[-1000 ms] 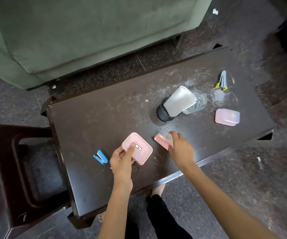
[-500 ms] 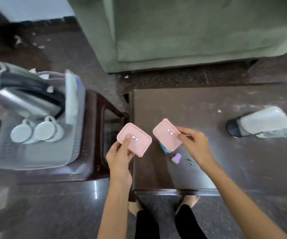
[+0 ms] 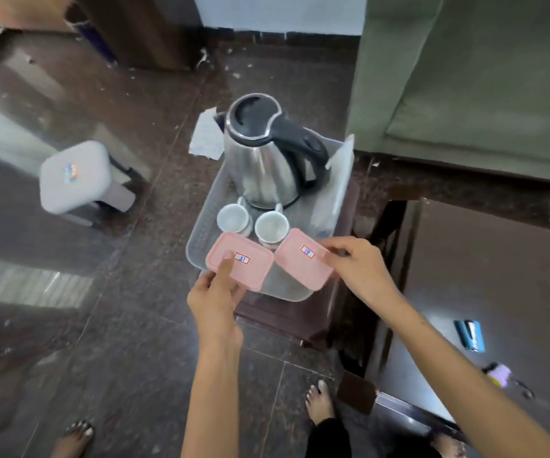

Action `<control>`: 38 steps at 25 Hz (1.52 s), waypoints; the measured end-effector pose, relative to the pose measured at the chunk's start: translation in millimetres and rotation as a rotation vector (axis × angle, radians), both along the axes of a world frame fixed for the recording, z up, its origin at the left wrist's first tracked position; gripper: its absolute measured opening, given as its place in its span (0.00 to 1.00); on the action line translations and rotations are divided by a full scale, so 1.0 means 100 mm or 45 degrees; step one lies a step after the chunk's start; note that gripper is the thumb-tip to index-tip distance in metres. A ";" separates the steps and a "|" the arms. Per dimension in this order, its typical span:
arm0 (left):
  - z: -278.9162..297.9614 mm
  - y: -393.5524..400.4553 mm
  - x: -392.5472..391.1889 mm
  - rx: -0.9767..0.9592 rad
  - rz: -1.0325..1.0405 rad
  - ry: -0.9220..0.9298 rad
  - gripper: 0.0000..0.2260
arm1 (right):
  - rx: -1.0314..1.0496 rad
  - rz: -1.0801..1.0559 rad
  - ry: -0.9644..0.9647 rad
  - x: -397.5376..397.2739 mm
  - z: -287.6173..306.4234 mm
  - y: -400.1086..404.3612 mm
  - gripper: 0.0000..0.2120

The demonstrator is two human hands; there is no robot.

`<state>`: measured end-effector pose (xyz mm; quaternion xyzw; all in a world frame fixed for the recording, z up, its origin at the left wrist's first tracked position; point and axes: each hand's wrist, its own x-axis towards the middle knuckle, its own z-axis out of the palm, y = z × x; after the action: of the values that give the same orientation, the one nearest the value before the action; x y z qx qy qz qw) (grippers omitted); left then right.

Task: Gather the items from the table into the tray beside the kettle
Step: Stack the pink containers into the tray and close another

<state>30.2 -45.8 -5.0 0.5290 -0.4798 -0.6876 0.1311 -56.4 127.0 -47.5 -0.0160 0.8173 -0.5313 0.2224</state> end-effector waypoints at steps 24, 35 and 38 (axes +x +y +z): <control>-0.59 -0.44 -0.40 -1.301 -1.136 -0.745 0.17 | 0.790 0.353 0.697 0.23 -0.67 -0.71 0.05; -0.72 -0.51 -0.37 -1.417 -1.193 -0.956 0.17 | 0.663 0.367 0.740 0.24 -0.72 -0.66 0.10; -0.75 -0.53 -0.37 -1.483 -1.232 -0.998 0.14 | 0.619 0.420 0.733 0.23 -0.72 -0.65 0.12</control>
<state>-6.8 -98.8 -79.6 0.3136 -0.9408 -0.0784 -0.1016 -33.3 61.9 -119.5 -0.2418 0.9343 -0.2539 0.0641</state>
